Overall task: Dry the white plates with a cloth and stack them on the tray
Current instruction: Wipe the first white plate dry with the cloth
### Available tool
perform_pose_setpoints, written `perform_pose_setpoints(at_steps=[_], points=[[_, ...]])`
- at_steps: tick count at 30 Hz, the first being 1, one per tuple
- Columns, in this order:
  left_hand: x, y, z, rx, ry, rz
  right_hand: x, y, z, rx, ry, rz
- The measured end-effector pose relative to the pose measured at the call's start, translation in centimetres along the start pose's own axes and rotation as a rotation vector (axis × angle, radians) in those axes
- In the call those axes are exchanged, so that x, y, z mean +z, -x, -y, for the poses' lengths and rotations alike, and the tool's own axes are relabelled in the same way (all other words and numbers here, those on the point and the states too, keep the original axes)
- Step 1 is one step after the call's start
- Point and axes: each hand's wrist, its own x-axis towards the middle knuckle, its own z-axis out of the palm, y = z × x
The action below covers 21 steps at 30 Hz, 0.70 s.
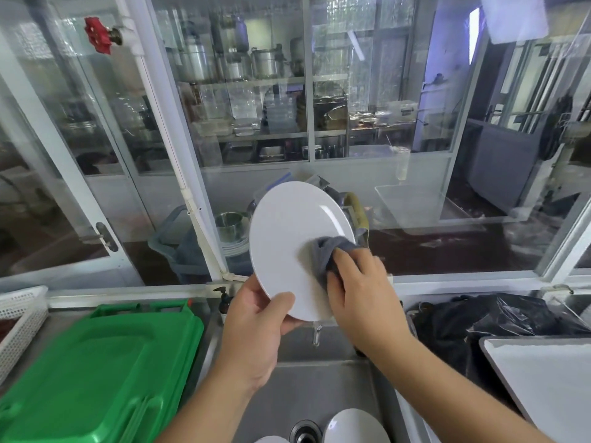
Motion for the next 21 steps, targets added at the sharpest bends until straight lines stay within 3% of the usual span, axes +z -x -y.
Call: perform_pose_setpoints(at_steps=[8, 17, 21], points=[[1.4, 1.6, 1.5, -0.11, -0.042, 0.076, -1.8, -4.0, 3.0, -0.227, -0.115, -0.012], [0.5, 1.8, 0.5, -0.081, 0.047, 0.015, -1.4, -6.8, -1.1, 0.036, 0.069, -0.057], [-0.3, 1.3, 0.2, -0.048, 0.072, -0.014, -1.1, -5.4, -2.3, 0.253, -0.182, 0.073]])
